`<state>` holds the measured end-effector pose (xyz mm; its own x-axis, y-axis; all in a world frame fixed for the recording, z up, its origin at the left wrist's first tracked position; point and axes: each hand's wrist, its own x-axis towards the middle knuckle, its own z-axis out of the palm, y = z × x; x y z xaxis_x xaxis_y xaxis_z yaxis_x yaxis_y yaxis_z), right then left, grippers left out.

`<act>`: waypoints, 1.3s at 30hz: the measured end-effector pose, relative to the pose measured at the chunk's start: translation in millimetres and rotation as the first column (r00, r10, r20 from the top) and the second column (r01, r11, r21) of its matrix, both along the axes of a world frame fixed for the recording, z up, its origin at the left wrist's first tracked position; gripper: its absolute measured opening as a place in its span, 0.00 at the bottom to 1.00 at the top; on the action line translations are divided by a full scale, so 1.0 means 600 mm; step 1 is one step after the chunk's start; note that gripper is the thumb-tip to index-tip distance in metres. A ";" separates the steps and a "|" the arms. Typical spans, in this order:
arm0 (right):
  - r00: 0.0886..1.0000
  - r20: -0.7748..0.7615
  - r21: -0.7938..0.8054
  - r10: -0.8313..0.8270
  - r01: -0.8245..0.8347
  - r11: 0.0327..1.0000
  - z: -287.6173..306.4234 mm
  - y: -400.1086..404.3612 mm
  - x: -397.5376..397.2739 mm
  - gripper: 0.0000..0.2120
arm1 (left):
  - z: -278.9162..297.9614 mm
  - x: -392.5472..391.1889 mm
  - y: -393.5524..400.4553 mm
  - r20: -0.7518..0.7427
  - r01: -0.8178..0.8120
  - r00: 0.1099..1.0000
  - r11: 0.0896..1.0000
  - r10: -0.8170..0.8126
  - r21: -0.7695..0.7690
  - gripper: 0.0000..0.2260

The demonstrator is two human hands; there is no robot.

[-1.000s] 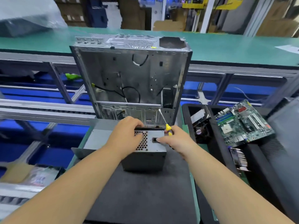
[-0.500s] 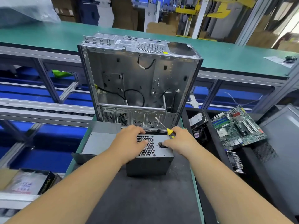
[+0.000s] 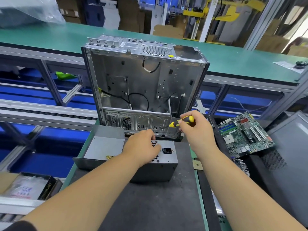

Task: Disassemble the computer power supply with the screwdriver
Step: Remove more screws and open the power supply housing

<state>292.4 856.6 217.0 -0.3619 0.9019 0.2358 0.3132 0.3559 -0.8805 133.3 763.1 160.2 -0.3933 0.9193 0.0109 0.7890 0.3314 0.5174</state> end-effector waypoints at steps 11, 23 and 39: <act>0.957 -0.199 0.124 0.210 -0.188 0.974 0.016 -0.028 -0.036 0.08 | -0.012 -0.007 -0.003 -0.002 0.032 0.999 0.998 -0.032 0.054 0.13; 0.969 -0.096 0.180 0.230 -0.210 0.961 0.016 -0.022 -0.039 0.06 | -0.016 -0.007 -0.006 0.066 -0.002 0.998 0.993 -0.006 0.114 0.11; 0.889 -0.235 -0.047 0.392 -0.413 0.909 0.002 -0.005 -0.085 0.14 | -0.022 -0.010 0.002 0.070 -0.011 0.998 0.995 0.004 0.098 0.10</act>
<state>241.6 853.6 218.1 -0.6485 0.7112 0.2714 -0.0406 0.3237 -0.9453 127.0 764.2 147.2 -0.4032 0.9122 0.0732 0.7474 0.2821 0.6014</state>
